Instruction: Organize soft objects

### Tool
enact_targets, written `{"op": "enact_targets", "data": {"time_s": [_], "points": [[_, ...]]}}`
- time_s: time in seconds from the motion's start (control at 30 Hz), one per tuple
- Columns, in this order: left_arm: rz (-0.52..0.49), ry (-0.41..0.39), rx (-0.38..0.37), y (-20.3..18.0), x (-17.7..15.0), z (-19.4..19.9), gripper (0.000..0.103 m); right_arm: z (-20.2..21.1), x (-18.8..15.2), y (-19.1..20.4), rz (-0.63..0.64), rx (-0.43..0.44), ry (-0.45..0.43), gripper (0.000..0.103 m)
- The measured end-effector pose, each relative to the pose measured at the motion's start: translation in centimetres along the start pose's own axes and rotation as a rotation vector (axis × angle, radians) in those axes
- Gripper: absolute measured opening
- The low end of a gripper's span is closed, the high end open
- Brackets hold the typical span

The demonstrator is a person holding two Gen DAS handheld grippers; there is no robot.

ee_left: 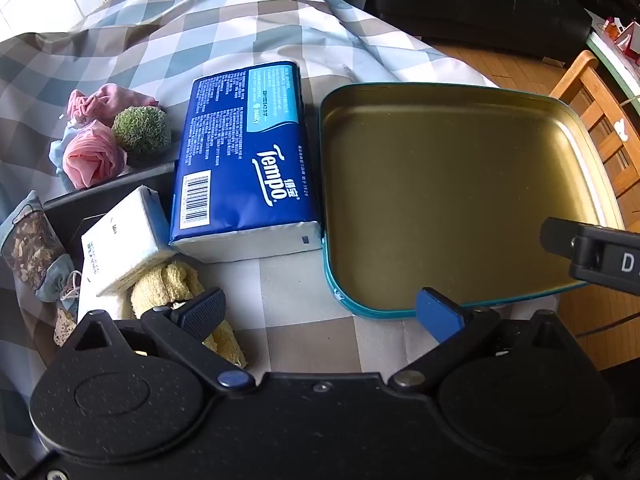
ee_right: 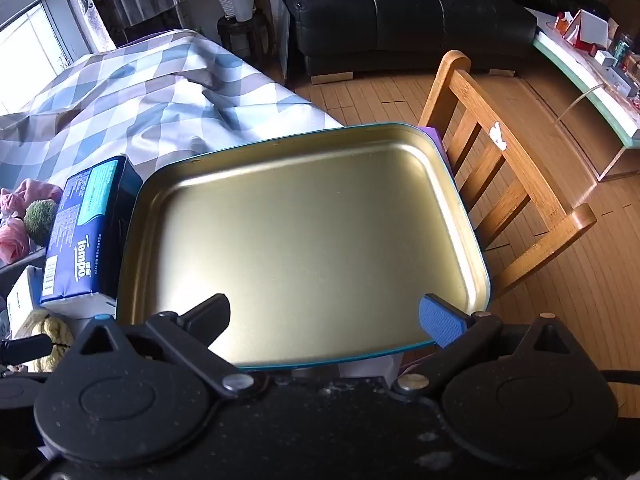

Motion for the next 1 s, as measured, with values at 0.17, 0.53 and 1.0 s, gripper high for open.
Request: {"op": "enact_targets", "data": {"time_s": [0.17,0.53,1.0], "points": [[-0.007,0.007,-0.003,-0.47,0.07,-0.01,0.098,0.12,0.13,-0.07,-0.002,-0.009,0.01,0.101],[-0.005,0.038,-0.053,-0.12,0.08,-0.1,0.098,-0.34,-0.28,0.36,0.002,-0.005,0.025,0.102],[0.001,0.056,-0.064,-0.02,0.23,-0.45,0.098,-0.81,-0.19,0.54,-0.001,0.002,0.051,0.102]]}}
Point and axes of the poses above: each gripper's, at about its wrist camera, not at the fingertips, and z roughly against the way its jaws point, y to its left, x to its top, the point moved 3 cm from there along -z, roughly the way its jaws point, and after that the axes turned 14 degrees about y, right-handed, at the moved point
